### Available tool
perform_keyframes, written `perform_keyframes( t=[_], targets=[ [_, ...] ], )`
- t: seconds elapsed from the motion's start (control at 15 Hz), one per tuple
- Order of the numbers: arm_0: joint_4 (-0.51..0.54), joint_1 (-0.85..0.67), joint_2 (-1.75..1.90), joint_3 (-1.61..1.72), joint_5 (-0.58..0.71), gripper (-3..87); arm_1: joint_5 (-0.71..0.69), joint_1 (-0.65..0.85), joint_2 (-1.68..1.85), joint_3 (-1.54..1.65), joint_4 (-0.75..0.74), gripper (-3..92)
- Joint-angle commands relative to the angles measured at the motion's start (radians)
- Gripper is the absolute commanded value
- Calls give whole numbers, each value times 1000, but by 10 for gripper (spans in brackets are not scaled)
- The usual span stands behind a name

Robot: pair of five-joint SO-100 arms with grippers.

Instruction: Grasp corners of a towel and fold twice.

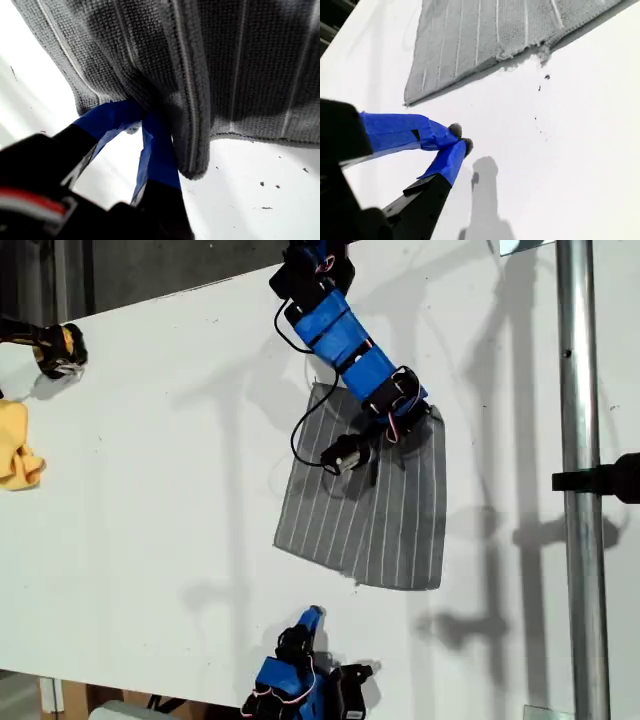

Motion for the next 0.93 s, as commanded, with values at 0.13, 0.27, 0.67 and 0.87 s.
perform_keyframes(
  t=[0.13,0.27,0.67,0.87],
  targets=[
    [-115,186,-331,-387,-71,-18,-17,15,52,2,3,-2],
    [-129,238,-756,-666,-51,-18,-26,23,52,0,0,-2],
    [-133,400,-1292,-1152,169,-17,-31,25,57,0,2,-2],
    [-133,509,-1486,-1322,216,-17,-35,28,61,0,8,-2]
  ],
)
